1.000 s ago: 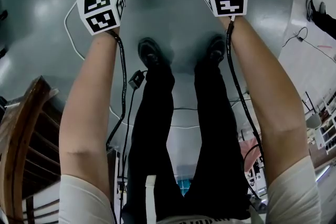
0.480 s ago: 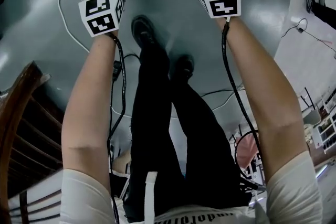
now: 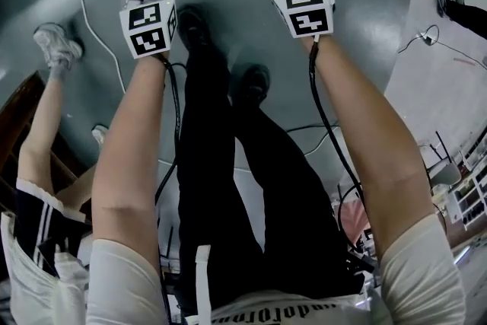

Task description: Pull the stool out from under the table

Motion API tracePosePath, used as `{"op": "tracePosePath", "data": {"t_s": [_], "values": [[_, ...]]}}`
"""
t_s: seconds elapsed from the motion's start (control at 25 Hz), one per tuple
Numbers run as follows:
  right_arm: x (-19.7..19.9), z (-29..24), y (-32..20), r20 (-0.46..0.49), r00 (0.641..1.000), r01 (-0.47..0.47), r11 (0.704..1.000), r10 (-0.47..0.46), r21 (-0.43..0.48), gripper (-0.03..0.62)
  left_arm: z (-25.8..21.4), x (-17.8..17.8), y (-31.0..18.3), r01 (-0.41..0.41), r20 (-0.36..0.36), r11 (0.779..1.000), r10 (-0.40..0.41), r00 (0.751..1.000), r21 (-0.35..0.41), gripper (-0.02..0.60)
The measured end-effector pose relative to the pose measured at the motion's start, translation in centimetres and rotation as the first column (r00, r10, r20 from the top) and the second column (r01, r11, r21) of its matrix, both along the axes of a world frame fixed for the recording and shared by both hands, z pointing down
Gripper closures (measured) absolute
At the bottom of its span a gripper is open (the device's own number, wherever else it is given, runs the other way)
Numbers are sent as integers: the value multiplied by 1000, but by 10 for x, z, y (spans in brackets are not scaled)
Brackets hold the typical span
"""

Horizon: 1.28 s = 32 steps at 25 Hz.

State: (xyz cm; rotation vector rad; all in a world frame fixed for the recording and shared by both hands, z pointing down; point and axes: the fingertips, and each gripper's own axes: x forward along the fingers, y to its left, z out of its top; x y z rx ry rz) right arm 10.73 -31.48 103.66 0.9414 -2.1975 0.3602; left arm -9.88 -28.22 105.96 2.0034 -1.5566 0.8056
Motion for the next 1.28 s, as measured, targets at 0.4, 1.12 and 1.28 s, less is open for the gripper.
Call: {"op": "tracePosePath", "data": {"t_s": [0.4,1.12,1.28], "values": [[13,-5,84,-14,1000,9,1000,-9,-15,350,-5,13,85,2,6,999,-2,1000,-43,351],[35,0,215,-44,998,-45,997,43,-60,355,-8,26,202,-101,46,992,105,993,-78,330],[36,-18,221,-64,997,-47,996,42,-80,335,-32,24,216,-106,25,991,109,994,-79,313]]}}
